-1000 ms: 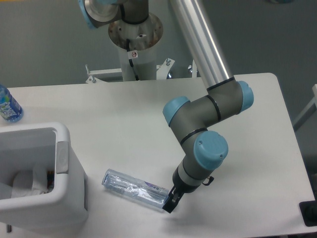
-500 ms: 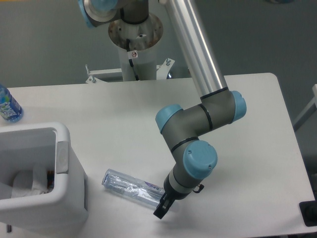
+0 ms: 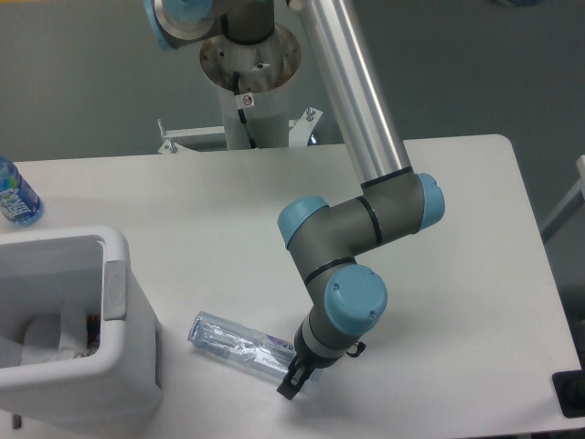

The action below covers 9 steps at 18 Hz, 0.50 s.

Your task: Place the trash in the trash can

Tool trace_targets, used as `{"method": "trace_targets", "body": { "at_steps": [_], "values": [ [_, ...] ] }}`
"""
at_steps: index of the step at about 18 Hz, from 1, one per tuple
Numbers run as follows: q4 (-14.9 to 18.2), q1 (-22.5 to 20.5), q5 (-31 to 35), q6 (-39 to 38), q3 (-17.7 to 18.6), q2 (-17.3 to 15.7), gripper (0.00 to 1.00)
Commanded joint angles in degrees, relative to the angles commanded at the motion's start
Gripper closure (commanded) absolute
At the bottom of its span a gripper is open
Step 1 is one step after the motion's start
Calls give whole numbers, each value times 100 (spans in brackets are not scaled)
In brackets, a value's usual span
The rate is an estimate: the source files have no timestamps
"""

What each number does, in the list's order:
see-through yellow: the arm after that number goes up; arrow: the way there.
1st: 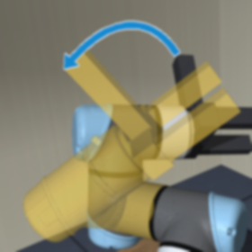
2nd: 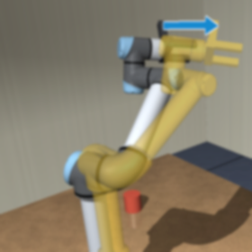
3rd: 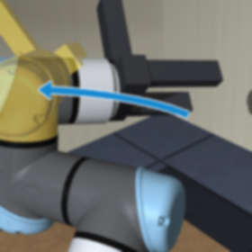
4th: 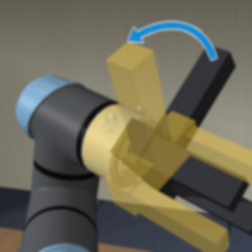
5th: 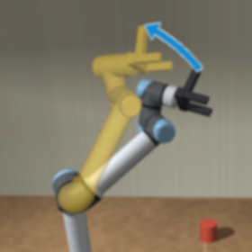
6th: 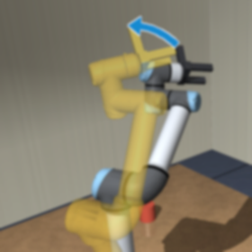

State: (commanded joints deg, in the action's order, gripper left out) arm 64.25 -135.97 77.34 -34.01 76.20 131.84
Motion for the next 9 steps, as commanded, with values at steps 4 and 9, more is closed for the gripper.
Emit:
{"method": "trace_targets", "body": {
  "at_steps": [4,9],
  "values": [
    [26,53,0,18,18,-26,22],
    [26,62,0,35,79,-44,28]
  ]
}}
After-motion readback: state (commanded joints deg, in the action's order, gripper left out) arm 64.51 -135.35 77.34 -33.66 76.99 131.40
